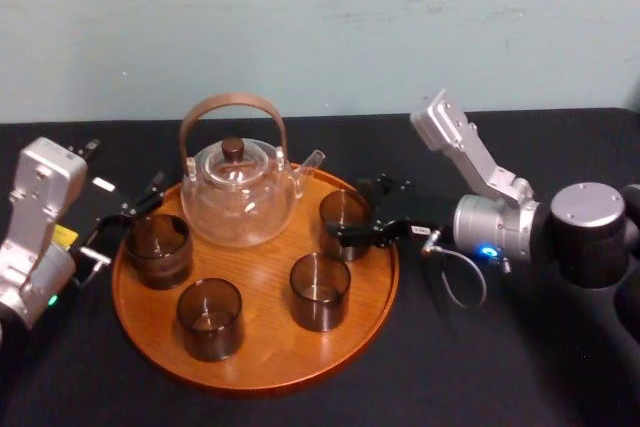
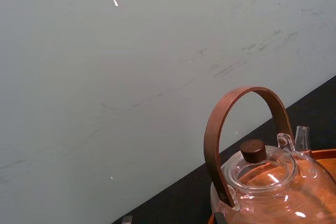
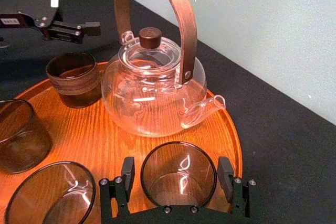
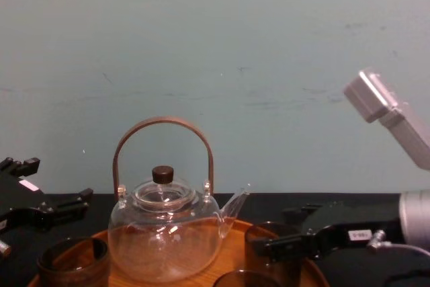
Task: Pick up the glass from the table and place it on the tray.
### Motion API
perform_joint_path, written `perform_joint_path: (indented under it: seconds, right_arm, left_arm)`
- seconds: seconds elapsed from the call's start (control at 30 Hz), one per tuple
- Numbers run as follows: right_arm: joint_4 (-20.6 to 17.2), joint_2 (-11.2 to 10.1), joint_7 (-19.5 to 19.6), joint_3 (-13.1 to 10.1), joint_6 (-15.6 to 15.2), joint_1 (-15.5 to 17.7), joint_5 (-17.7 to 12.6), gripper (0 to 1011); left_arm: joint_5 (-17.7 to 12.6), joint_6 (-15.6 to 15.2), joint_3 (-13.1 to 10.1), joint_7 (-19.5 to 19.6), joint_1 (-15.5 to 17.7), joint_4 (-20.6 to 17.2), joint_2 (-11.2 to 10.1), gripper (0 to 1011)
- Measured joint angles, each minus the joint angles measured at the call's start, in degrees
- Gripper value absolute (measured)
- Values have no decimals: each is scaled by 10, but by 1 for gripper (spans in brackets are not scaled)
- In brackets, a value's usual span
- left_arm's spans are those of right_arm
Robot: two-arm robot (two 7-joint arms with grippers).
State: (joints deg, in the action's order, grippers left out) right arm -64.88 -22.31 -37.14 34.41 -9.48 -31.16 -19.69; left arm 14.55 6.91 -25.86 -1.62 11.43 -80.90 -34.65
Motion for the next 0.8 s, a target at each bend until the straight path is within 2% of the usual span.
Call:
perform_joint_path:
  seconds: [0.23,0.53,0.63,0.8]
  right_arm:
    - [-36,-28,-7,-11,-4,21,-15,1002]
    - [-111,-78,0,-34,-8,68,-40,1002]
    - [-141,-101,3,-46,-1,91,-51,1002]
    - [-168,-124,13,-65,17,118,-63,1002]
  left_arm:
    - [0,0,0,0,0,0,0,1002]
    - [0,0,0,0,0,0,0,1001]
    - [0,0,0,0,0,0,0,1001]
    - [0,0,0,0,0,0,0,1001]
